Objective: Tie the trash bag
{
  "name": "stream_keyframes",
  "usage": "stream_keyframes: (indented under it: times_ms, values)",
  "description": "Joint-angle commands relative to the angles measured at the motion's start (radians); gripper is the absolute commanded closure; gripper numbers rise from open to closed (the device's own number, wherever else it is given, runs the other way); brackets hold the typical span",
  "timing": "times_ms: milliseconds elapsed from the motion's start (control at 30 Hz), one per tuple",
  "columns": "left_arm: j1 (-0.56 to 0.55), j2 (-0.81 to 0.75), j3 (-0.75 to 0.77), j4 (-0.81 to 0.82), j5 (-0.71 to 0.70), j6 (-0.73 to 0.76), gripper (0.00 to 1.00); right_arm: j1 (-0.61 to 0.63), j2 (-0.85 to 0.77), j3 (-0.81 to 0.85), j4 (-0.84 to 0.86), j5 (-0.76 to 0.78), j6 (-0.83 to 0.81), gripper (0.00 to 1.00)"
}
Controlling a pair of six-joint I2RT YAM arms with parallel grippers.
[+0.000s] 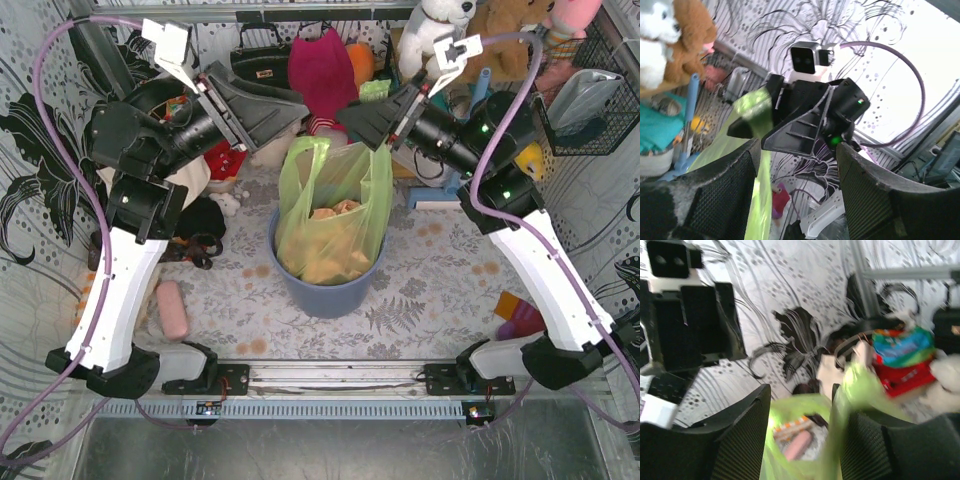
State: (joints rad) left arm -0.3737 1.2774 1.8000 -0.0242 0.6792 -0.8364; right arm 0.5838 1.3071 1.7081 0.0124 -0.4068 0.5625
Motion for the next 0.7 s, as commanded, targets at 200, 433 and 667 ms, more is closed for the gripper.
stream_keyframes:
  times_ms: [200,433,667]
  values:
    - [0.004,-0.077,0.048,-0.143,0.000,0.060,0.29,0.002,0.041,0.189,0.098,-0.090,0.063,0.47]
    - [0.004,-0.240,-0.218,-0.289,-0.024,0.106,0.27,0.001,-0.093,-0.092,0.169,-0.013,0.076,0.47]
    - [0.004,-0.259,-0.281,-0.313,-0.021,0.130,0.25,0.001,-0.100,-0.108,0.159,-0.017,0.080,0.47]
